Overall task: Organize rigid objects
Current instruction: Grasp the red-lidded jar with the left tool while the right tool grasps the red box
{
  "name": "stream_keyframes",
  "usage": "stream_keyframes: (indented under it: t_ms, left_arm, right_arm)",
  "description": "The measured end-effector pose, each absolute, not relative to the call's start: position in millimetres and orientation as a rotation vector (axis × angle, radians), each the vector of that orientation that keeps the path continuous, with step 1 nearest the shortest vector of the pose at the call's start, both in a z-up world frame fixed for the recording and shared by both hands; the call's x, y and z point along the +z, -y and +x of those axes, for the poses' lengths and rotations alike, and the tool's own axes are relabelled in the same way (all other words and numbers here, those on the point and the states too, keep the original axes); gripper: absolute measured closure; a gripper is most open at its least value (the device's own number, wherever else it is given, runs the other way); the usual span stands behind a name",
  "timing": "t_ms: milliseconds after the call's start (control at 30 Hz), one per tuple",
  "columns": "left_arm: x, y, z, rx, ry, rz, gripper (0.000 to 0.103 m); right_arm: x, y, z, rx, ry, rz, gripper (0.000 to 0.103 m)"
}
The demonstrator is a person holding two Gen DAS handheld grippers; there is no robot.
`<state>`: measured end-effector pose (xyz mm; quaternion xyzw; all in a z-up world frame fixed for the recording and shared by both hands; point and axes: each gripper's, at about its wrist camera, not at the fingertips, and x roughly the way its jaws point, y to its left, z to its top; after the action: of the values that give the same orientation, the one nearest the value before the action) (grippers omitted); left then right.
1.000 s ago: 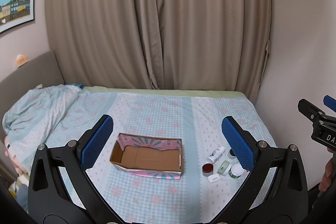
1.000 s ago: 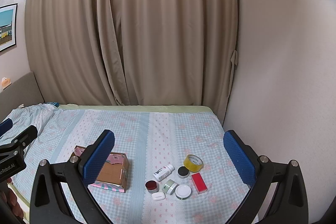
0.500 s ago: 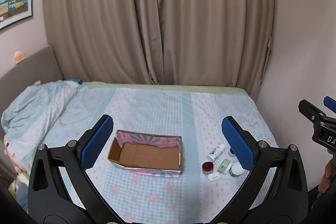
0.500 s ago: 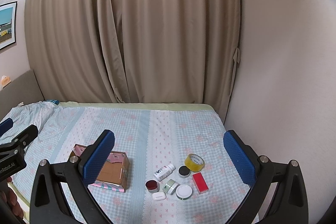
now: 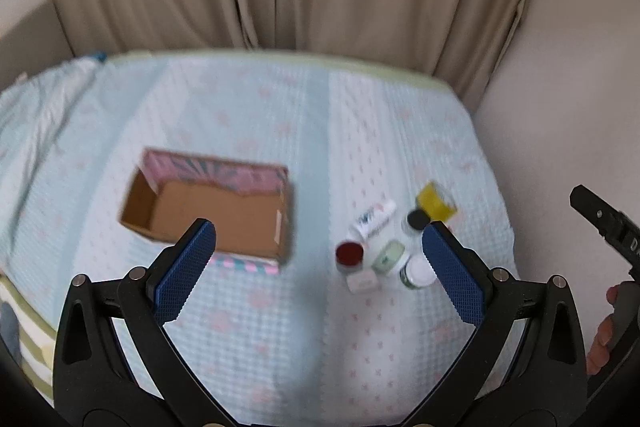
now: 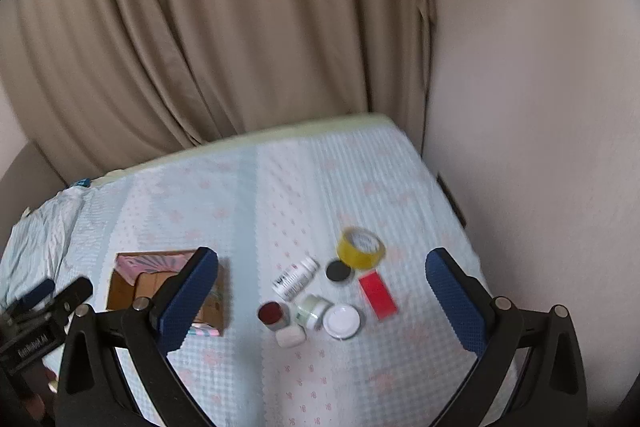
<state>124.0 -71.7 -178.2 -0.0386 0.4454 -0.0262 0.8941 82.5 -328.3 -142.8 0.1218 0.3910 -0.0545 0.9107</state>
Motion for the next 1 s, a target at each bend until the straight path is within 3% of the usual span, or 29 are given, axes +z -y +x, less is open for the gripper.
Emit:
stream_keyframes:
  t_ms: [267,433,700,800,933,1000]
  left_arm:
    - [-306,107,161,-0.056,-1.146,-0.097,0.001]
    - [-388,116,188,-0.051,-1.261,-0.106,0.001]
    - [-472,142,220,-0.090,-1.377,-0.145,0.003]
    - [-497,140,226,-0.093,-1.419,-0.174,0.005]
    - [-513,136,235,-0.075,-1.434,-0.172,0.008]
    - [-518,137,239,-0.081,-1.441,-0.169,0.015]
  right_arm:
    - [-274,383,138,-0.185,-1.052,0.414,0.000]
    - [-349,400,167,-0.196,-1.202,0.381,0.000]
    - [-440,412,205,-0.172,-1.412,0.213,0.001]
    - [-461,410,217,-0.131,-1.473,0.151,0.013]
    - [-483,402,228,-0.069,-1.525,0.080,0.016]
    - [-492,399,233,-0.054,-1.540,0.052,0.019]
